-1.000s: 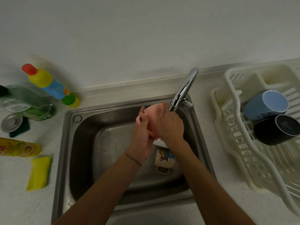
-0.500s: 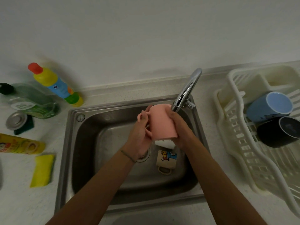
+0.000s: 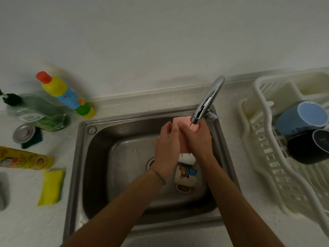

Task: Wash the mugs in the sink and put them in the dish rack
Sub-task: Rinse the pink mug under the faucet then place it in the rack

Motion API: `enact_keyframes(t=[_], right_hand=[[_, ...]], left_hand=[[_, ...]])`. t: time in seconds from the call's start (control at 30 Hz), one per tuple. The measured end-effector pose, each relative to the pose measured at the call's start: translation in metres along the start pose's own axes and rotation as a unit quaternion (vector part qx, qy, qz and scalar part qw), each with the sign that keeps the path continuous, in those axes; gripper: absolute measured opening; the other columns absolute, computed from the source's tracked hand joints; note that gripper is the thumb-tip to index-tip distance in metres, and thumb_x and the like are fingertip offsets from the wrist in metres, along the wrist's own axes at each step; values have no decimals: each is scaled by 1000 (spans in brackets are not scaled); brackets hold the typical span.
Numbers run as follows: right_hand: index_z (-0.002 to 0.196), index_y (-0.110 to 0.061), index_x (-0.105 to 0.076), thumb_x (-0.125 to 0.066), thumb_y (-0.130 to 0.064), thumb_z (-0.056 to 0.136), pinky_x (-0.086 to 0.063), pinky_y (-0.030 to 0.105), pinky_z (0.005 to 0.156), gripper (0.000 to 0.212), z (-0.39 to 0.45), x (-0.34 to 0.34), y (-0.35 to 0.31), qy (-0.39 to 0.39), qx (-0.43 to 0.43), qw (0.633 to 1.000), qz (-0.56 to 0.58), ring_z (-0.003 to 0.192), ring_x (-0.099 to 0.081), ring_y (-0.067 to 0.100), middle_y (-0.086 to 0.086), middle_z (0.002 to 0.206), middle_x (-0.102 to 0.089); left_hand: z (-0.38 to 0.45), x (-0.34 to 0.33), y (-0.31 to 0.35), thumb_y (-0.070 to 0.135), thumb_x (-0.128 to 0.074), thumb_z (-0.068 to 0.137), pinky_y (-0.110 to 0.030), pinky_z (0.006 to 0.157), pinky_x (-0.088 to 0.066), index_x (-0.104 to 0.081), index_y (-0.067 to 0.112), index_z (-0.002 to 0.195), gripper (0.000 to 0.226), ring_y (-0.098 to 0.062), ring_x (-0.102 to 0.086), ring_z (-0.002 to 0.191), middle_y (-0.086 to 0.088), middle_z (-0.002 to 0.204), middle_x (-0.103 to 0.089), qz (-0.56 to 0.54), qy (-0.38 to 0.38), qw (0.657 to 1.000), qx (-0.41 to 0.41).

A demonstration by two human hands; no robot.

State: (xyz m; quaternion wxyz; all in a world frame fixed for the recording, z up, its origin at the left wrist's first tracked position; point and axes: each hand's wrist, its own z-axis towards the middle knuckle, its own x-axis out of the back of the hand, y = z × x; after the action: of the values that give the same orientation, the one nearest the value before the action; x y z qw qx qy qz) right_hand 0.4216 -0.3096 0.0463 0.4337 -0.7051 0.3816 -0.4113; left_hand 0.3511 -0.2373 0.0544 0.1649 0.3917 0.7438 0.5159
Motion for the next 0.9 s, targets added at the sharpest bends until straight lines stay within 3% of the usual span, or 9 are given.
enact_keyframes(t=[0.17,0.27,0.33,0.47,0.6,0.7,0.8,0.87,0.9], right_hand=[[98,-39,-48,-56,-49,98,-52,26,73,13,-5,-1,-3,17,39,999,-34,80,-61,2,-16,87,-60],[98,-37,-52,-43,-47,105,-56,33,81,15,-8,-5,-1,14,36,999,-27,84,-64,6,-10,92,-64],[100,-34,-51,-40,-50,105,-56,32,74,20,-15,-11,-1,27,47,998,-35,84,-64,10,-2,100,-64],[105,-19,-54,-35,-56,104,-49,29,70,42,-18,-16,-6,83,122,976,-162,80,-59,10,-4,98,-57],[101,-24,-45,-41,-41,106,-48,34,82,18,8,4,-22,-31,-15,995,-97,85,-56,14,-7,87,-52],[89,-20,-53,-32,-49,106,-46,33,67,39,-7,-13,-19,10,58,978,-198,68,-54,12,-3,77,-55],[91,-16,-54,-32,-48,107,-41,21,57,42,-19,-19,-16,39,73,971,-224,67,-54,8,-2,80,-55],[97,-17,-48,-34,-41,108,-41,15,61,30,-5,-6,-19,-41,-16,980,-196,71,-54,5,-4,82,-54],[99,-16,-49,-35,-38,109,-48,21,69,28,3,0,-21,-69,-54,986,-139,77,-59,12,0,88,-58]], left_hand=[[5,-13,9,69,-49,93,-49,100,-53,-39,36,147,64,-22,-60,121,-1,138,-55,-91,-36,993,62],[9,-13,13,54,-54,100,-33,79,-57,-43,32,141,49,-18,-61,110,0,127,-56,-106,-30,991,69],[17,-13,12,46,-58,100,-27,72,-59,-52,22,133,41,-22,-65,110,-7,127,-61,-132,-25,990,52],[18,-14,12,57,-58,95,-39,90,-60,-60,17,128,53,-30,-67,114,-13,124,-67,-143,-19,989,40],[11,-14,9,76,-56,78,-51,94,-59,-56,25,135,77,-26,-67,112,-7,127,-64,-168,-29,983,71],[13,-15,10,82,-64,71,-48,96,-58,-58,22,132,86,-27,-67,112,-9,125,-66,-184,25,980,70],[15,-12,9,73,-65,82,-45,94,-58,-58,18,132,75,-31,-66,116,-13,126,-66,-167,27,984,57],[14,-11,1,71,-58,88,-49,96,-58,-59,32,126,54,-28,-65,114,-5,125,-64,-144,5,987,71],[12,-11,0,66,-57,93,-49,95,-58,-59,38,119,39,-24,-66,112,-1,122,-63,-148,2,986,77]])
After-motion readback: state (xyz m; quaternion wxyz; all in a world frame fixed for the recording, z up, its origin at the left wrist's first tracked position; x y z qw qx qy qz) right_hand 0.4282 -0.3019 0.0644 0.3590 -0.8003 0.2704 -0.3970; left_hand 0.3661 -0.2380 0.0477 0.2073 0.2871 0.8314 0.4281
